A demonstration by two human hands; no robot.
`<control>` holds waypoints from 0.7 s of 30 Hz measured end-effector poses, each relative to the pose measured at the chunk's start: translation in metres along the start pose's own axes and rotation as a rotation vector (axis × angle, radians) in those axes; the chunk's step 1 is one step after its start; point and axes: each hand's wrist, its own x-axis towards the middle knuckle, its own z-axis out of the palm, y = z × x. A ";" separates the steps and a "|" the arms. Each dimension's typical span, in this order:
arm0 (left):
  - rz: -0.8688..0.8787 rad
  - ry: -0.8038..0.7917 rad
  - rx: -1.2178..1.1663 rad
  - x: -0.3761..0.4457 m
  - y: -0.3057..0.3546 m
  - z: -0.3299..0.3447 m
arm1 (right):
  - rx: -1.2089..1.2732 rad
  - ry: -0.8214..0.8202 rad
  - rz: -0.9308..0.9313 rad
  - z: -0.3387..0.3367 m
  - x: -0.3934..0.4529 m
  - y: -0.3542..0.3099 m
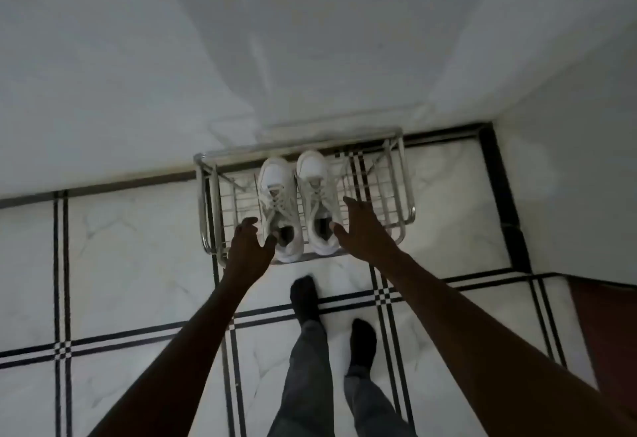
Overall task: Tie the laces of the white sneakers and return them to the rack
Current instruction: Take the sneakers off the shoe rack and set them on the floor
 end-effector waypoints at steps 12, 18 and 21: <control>-0.067 -0.073 -0.049 0.080 -0.053 0.049 | 0.170 0.021 0.188 0.082 0.085 0.054; -0.058 -0.084 -0.117 0.082 -0.056 0.051 | 0.212 -0.045 0.155 0.080 0.098 0.062; -0.044 -0.060 -0.134 0.079 -0.056 0.051 | 0.220 -0.042 0.116 0.081 0.095 0.063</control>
